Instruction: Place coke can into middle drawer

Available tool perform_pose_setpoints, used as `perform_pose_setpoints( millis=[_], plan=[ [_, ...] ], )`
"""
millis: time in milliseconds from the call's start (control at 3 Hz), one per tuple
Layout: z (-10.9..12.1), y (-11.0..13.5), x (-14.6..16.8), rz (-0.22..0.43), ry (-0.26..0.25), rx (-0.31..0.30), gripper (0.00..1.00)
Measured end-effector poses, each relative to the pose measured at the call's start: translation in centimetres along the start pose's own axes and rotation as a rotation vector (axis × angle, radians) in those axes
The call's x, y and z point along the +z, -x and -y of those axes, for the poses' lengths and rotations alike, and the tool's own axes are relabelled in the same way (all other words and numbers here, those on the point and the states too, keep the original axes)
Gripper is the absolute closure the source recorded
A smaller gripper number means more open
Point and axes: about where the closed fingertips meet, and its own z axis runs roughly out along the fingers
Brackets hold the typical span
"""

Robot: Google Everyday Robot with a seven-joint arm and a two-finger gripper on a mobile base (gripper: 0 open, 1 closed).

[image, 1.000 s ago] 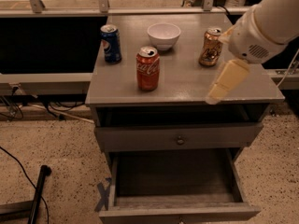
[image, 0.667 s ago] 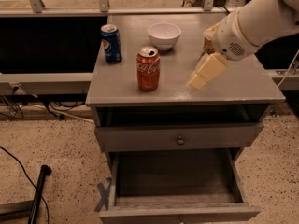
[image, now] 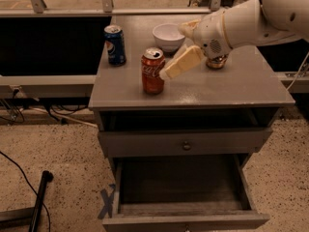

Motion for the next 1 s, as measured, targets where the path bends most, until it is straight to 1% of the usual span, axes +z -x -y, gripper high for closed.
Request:
perform_pose_setpoints(
  millis=[333,667,1000],
  plan=[
    [-0.2,0.6,4.6,0.010,0.050,0.023,0.00],
    [0.5,-0.6,6.5,-0.042,0.028,0.083,0.00],
    [1.0,-1.5,7.7,-0.022,0.023,0.155,0.18]
  ],
)
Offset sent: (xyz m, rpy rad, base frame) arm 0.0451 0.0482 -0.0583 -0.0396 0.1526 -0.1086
